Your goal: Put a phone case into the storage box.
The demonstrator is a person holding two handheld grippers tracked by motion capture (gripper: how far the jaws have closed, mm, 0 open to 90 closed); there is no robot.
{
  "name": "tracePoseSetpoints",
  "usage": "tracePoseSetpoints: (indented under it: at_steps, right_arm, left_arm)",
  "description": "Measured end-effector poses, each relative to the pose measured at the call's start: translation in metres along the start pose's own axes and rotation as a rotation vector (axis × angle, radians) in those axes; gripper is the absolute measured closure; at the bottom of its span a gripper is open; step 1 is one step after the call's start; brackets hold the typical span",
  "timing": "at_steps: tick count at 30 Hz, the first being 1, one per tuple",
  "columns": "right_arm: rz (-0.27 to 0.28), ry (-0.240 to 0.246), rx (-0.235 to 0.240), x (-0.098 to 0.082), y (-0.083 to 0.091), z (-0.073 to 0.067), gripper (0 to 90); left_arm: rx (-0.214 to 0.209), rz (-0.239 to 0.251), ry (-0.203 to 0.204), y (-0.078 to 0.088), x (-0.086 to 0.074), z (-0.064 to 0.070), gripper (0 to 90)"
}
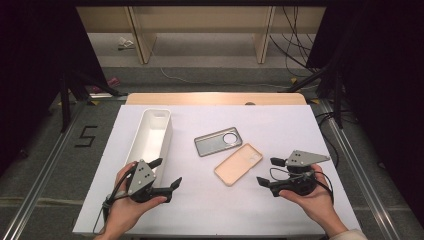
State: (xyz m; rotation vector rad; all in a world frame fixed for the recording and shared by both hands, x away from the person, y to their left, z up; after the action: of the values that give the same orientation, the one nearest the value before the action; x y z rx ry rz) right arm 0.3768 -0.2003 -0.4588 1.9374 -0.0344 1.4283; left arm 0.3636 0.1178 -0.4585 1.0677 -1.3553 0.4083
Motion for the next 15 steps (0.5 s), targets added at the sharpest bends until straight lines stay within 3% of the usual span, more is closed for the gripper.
tracePoseSetpoints:
  at_steps: [3,8,11,14,15]
  right_arm:
    - [0.000,0.000,-0.003,0.000,0.000,0.000,17.6]
    - [-0.001,0.000,-0.007,0.001,0.000,-0.001,17.6]
    - [0.000,0.001,-0.007,0.001,-0.001,-0.001,17.6]
    - [0.000,-0.005,-0.008,0.000,0.000,0.000,17.7]
    - [0.000,-0.005,-0.008,0.000,0.000,0.000,17.7]
  left_arm:
    - [-0.013,-0.015,0.006,-0.006,0.006,0.001,19.5]
    - [-0.027,-0.021,0.009,-0.023,0.023,0.003,34.1]
    - [-0.026,-0.041,0.006,-0.039,0.033,0.004,54.9]
    - [-0.024,-0.099,0.015,-0.064,0.042,0.006,81.8]
    - [-0.015,-0.115,0.020,-0.073,0.045,0.006,81.8]
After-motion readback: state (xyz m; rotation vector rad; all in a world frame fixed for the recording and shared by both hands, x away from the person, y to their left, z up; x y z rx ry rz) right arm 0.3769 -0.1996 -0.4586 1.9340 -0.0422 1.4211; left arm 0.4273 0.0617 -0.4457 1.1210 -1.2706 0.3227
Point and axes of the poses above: each handheld gripper's, and its own axes: y roughly backward along the jaws, x roughly out of its top, z roughly to its right, the point moved 8 cm from there along -y, roughly forward along the jaws, and after that the axes turned 6 degrees about x, right-handed, at the moved point
